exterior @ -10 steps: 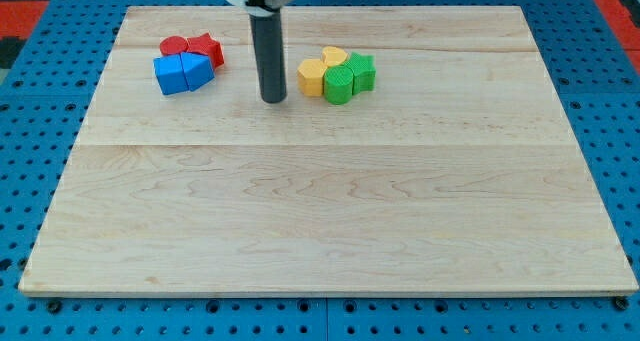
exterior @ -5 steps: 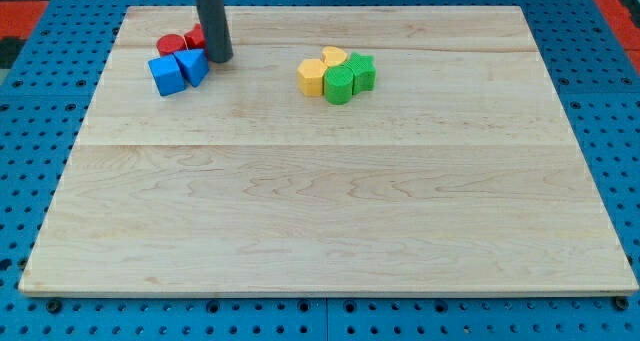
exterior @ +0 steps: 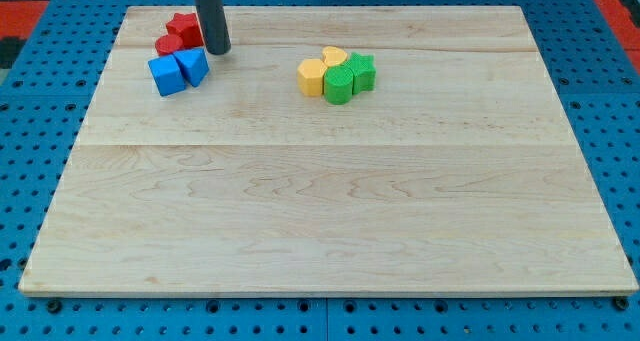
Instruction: Separate the blue cube from the blue triangle
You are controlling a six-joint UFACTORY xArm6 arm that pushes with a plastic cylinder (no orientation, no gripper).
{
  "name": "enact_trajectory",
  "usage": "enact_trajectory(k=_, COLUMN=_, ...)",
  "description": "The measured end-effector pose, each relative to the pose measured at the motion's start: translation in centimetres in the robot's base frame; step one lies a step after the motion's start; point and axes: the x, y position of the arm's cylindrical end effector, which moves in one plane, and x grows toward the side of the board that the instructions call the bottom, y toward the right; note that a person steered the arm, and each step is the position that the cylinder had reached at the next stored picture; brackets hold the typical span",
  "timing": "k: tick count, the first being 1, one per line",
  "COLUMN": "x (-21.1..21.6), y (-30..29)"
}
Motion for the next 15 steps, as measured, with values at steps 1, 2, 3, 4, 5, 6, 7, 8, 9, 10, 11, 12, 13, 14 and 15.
enact_trajectory(k=1, x=3.7, y=0.0)
enact_trajectory(k=2, x=9.8, y=-0.6)
enact_trajectory(k=3, x=9.6, y=-11.1)
enact_trajectory(k=4, x=5.9, y=-17.0)
enact_trajectory(k=5, x=1.9, y=-14.2)
enact_trajectory(k=6, x=0.6, y=-9.0)
enact_trajectory(k=7, x=0.3, y=-8.7)
enact_trajectory(k=8, x=0.3, y=-8.5)
enact_trajectory(k=9, x=7.3, y=-6.9)
enact_trajectory(k=10, x=10.6, y=-4.7)
enact_trajectory(k=11, x=8.6, y=-4.9)
enact_trajectory(k=12, x=8.5, y=-8.5)
enact_trajectory(k=13, x=8.3, y=-8.3)
enact_trajectory(k=14, x=8.3, y=-8.3)
enact_trajectory(k=15, x=8.6, y=-9.8)
